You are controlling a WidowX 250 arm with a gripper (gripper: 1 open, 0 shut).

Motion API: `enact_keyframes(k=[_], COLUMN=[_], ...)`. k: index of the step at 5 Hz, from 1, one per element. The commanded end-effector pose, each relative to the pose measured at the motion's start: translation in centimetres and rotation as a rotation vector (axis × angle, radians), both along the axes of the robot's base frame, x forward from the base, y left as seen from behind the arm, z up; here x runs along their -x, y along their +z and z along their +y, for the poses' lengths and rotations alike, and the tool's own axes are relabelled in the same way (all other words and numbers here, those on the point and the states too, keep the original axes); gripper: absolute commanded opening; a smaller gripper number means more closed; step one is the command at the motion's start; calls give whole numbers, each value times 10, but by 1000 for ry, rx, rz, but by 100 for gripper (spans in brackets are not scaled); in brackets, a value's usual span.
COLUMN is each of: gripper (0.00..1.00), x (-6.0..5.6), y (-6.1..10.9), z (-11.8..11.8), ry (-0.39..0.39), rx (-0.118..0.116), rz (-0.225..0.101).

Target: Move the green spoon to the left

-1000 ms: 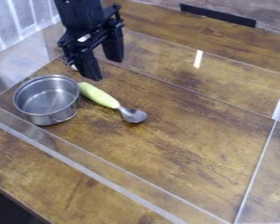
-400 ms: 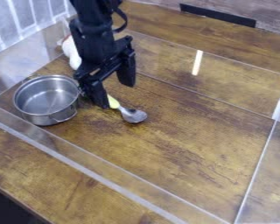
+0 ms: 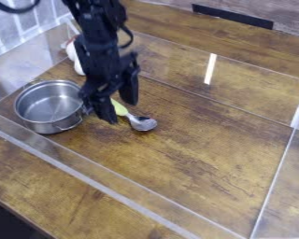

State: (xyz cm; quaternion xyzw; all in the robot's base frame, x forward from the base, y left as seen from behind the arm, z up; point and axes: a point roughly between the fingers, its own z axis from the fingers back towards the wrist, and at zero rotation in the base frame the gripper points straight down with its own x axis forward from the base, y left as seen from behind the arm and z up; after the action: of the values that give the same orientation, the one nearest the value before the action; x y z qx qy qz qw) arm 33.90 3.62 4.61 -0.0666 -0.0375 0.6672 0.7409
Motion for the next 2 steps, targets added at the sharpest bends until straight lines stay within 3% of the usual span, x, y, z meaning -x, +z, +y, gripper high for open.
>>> enact_keyframes(k=[1, 2], gripper=[0, 0], x=[-16, -17], y=[10, 26], z=[-3, 0], ry=[-22, 3], rx=[-13, -18], rz=[-57, -77])
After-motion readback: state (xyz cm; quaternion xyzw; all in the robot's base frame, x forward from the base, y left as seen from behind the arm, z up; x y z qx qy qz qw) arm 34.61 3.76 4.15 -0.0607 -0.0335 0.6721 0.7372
